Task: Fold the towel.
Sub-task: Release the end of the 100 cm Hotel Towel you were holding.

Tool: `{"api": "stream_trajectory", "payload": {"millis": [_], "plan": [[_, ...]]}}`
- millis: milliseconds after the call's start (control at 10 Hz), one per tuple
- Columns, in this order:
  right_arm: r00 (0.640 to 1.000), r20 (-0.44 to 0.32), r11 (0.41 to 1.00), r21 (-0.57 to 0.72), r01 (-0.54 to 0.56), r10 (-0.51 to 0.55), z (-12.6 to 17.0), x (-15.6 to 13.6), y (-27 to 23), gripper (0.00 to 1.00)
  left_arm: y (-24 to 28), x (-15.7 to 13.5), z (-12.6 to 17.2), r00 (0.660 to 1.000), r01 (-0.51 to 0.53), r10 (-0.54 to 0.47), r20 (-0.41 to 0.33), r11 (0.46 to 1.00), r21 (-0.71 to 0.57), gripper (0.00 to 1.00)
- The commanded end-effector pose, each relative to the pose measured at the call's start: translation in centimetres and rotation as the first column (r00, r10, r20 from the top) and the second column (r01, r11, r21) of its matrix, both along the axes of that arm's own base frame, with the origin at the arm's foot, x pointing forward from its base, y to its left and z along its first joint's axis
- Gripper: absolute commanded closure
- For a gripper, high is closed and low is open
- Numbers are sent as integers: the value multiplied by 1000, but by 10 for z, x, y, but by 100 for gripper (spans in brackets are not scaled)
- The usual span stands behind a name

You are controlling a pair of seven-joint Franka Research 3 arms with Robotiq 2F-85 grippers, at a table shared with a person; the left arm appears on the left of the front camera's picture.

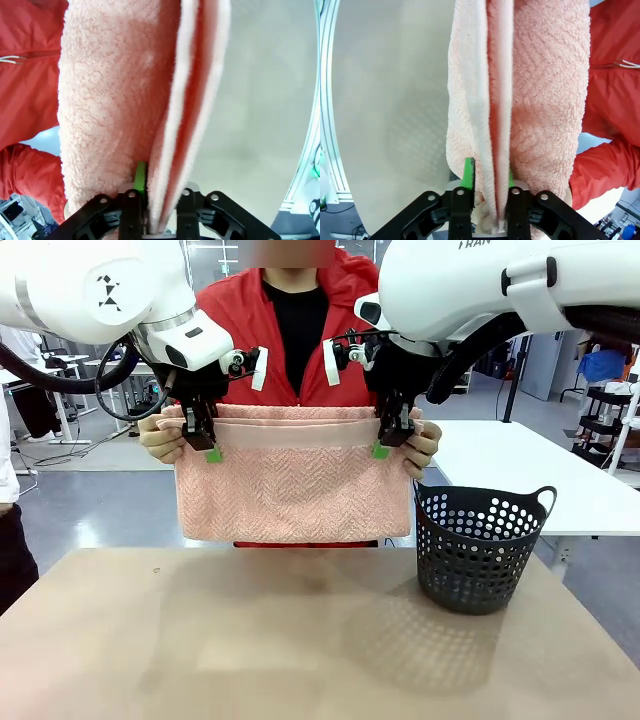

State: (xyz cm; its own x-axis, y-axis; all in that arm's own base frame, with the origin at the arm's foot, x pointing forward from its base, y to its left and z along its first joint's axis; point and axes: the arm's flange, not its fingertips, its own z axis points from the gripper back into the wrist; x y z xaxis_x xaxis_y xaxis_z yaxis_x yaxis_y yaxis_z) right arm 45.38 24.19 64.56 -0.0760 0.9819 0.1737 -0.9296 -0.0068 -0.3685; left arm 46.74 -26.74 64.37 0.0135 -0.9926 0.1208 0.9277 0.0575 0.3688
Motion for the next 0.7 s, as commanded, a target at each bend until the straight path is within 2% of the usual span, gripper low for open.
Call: {"api": "stream_trajectory", "payload": {"millis": [0,100,200,400,500,600], "plan": [[999,46,1000,22,12,-13,7,-9,-4,24,6,-9,9,999,1,1,45,999,-38,58],[998,70,999,39,1,-4,16,-16,-7,10,9,-16,16,997,0,3,79,999,-47,47],[994,113,999,50,-5,0,25,-25,-11,0,13,-25,25,993,3,4,115,998,-61,23],[981,194,999,52,-10,0,41,-43,-17,0,23,-42,39,986,12,2,167,996,-88,0],[978,210,998,59,-12,0,46,-50,-21,7,30,-49,44,987,17,2,163,993,-117,0],[979,205,996,89,-15,-3,54,-58,-30,0,39,-56,52,988,-3,26,154,989,-149,0]]}}
